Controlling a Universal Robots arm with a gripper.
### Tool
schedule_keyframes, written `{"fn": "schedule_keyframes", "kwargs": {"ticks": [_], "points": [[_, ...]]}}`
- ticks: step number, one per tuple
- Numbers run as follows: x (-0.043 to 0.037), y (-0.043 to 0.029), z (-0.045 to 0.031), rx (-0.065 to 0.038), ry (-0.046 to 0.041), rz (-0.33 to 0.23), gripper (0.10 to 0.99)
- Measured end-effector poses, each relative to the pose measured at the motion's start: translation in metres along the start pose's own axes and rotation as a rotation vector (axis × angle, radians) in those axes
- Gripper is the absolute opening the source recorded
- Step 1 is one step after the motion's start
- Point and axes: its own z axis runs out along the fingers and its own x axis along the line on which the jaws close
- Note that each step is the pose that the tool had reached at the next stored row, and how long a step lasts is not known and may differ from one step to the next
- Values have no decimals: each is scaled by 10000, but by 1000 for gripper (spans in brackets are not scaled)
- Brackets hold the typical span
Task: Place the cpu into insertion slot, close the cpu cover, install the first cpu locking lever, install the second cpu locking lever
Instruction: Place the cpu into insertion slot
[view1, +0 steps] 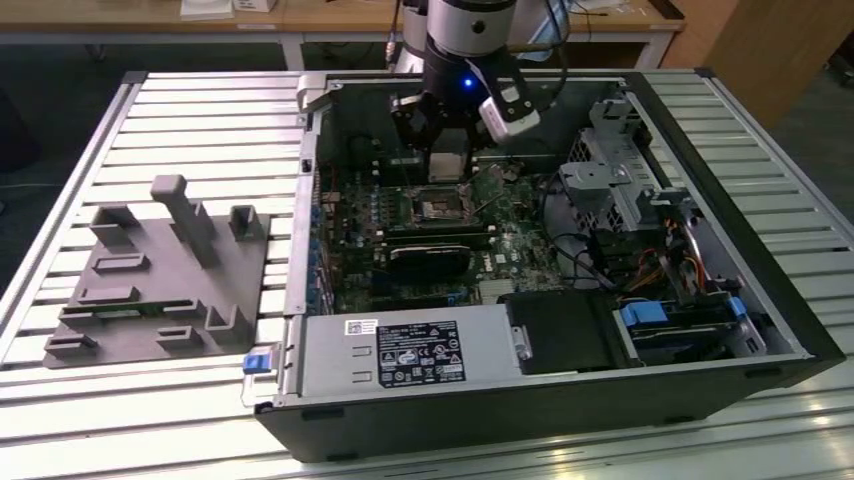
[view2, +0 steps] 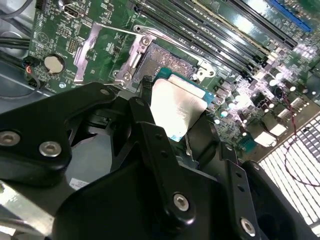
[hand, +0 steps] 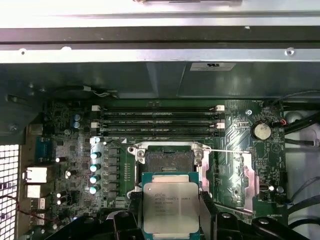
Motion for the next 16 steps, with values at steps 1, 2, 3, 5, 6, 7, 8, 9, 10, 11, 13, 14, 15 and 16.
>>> {"fn": "schedule_keyframes", "kwargs": {"ticks": [1,2,3,5,6,7,8,9,10,11,13,14,15,16], "points": [[-1,3,14,0,0,-1,537],[-2,6,26,1,0,0,537],[-4,9,39,1,0,0,537],[-8,16,63,4,1,0,537],[-12,18,75,4,1,0,537],[-17,20,85,3,0,0,537],[-22,22,96,4,1,0,537],[-28,23,107,4,1,0,537],[-34,23,118,4,1,0,537],[-39,23,130,4,1,0,537],[-47,20,160,4,1,0,537],[-50,19,176,4,1,1,537],[-51,18,192,4,1,1,537],[-51,17,203,3,0,2,537]]}}
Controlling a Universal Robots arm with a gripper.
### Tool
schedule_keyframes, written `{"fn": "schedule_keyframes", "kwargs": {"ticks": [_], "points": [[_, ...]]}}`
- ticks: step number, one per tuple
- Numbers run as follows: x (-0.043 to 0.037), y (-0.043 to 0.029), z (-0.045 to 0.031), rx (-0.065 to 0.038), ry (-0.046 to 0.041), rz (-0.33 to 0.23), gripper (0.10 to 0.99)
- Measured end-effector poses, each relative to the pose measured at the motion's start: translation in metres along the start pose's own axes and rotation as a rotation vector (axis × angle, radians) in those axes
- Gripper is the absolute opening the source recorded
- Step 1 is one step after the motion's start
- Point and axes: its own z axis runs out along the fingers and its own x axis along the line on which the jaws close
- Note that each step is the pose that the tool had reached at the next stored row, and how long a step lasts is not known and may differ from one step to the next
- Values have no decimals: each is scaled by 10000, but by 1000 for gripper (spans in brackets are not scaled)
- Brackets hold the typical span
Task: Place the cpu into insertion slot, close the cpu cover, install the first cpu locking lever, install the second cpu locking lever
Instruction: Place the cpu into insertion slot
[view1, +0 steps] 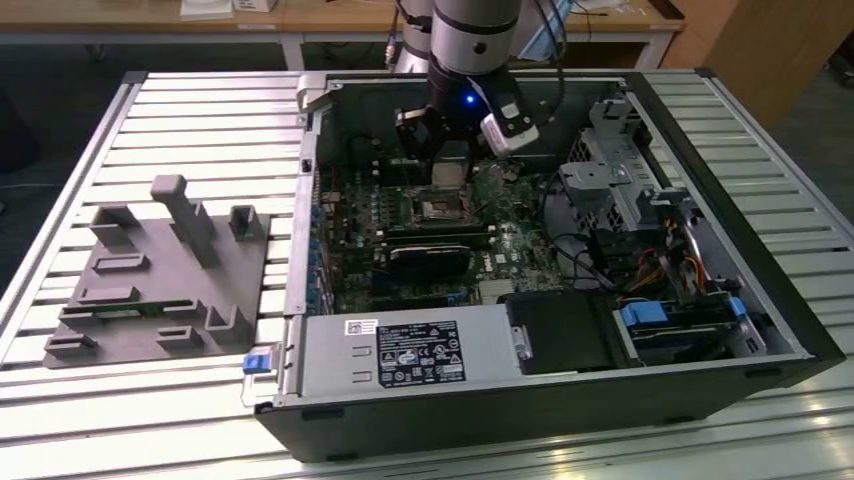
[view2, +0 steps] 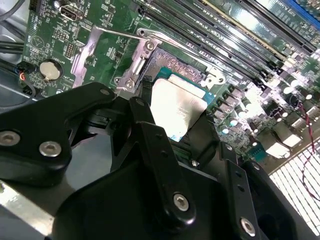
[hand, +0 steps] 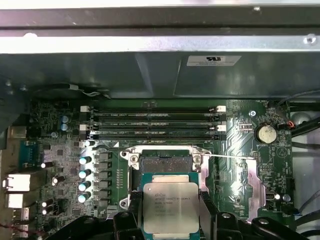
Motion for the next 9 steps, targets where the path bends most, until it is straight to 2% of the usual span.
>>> {"fn": "schedule_keyframes", "kwargs": {"ticks": [6,9], "points": [[-1,0,5,3,0,12,537],[-1,-1,10,-1,-33,365,537]]}}
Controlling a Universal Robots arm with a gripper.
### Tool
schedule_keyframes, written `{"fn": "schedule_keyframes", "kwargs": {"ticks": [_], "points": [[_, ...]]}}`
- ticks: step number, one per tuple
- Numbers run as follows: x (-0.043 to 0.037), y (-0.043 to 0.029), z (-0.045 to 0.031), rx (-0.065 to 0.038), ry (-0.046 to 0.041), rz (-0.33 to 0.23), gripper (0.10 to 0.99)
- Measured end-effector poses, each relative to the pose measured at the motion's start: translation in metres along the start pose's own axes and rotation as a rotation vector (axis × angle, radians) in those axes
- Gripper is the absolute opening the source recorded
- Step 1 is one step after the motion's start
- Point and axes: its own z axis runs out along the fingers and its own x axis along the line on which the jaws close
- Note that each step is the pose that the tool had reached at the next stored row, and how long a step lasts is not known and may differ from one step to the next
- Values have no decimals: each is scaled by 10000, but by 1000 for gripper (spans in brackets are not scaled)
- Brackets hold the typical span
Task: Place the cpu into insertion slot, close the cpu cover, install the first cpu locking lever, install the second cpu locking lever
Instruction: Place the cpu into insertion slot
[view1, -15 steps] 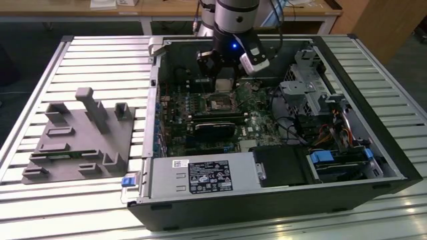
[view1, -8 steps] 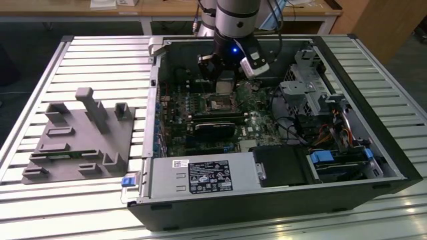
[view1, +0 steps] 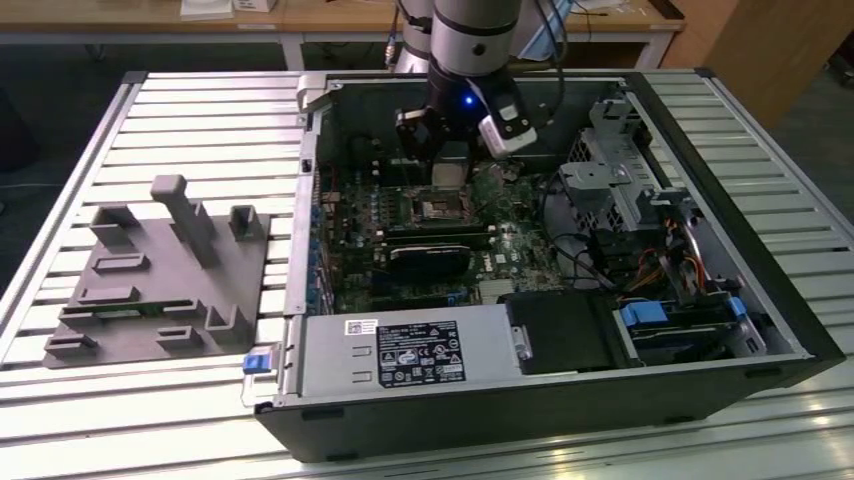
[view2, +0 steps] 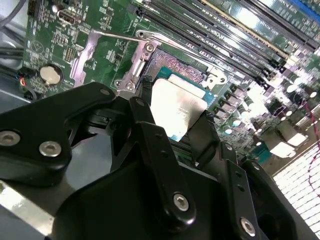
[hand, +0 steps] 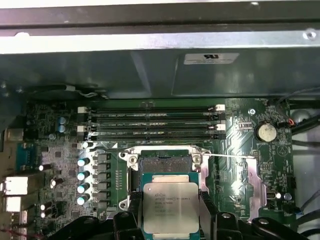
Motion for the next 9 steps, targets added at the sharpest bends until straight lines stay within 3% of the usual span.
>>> {"fn": "schedule_keyframes", "kwargs": {"ticks": [9], "points": [[0,-2,22,2,-122,1348,537]]}}
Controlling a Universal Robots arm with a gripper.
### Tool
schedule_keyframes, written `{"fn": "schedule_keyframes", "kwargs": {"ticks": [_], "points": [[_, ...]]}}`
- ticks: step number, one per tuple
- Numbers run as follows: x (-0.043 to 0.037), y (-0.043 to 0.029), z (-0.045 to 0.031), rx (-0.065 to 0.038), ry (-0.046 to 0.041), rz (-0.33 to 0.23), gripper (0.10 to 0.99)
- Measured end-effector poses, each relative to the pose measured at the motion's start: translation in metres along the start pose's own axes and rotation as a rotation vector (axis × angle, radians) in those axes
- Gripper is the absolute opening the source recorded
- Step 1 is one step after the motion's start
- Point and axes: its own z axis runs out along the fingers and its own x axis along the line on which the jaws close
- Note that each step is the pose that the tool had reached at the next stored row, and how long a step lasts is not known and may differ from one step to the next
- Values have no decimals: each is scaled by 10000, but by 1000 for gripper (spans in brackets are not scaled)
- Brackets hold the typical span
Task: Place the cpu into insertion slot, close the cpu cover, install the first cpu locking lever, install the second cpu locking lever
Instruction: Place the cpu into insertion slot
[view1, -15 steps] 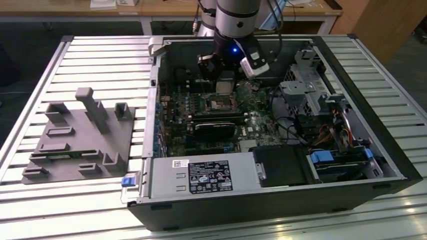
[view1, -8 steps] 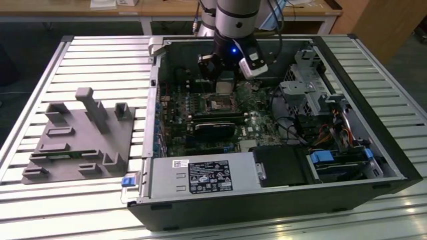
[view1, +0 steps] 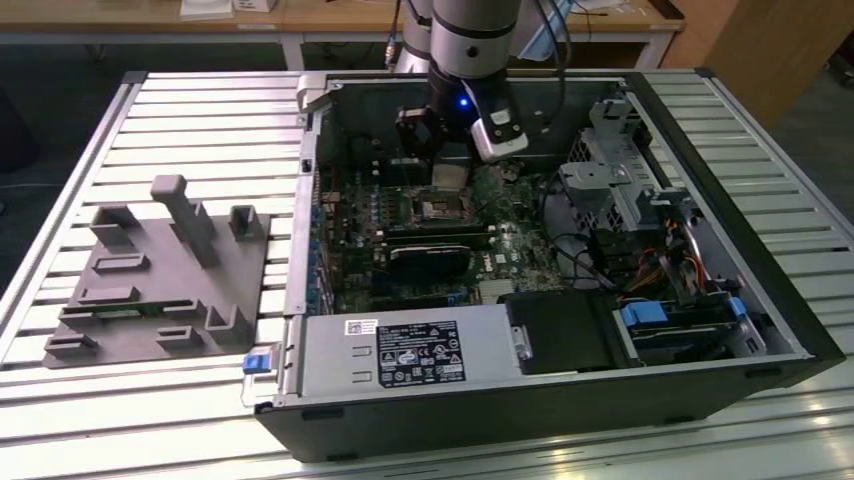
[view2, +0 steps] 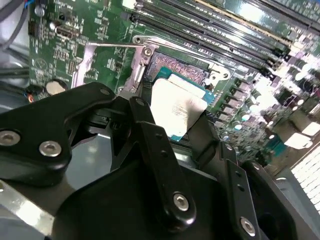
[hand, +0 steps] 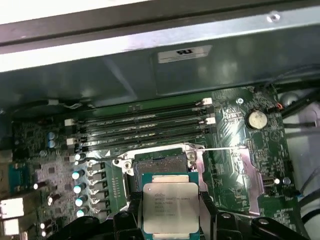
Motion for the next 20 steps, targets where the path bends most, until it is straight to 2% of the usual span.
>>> {"fn": "schedule_keyframes", "kwargs": {"ticks": [20], "points": [[-1,-4,41,52,-249,2604,537]]}}
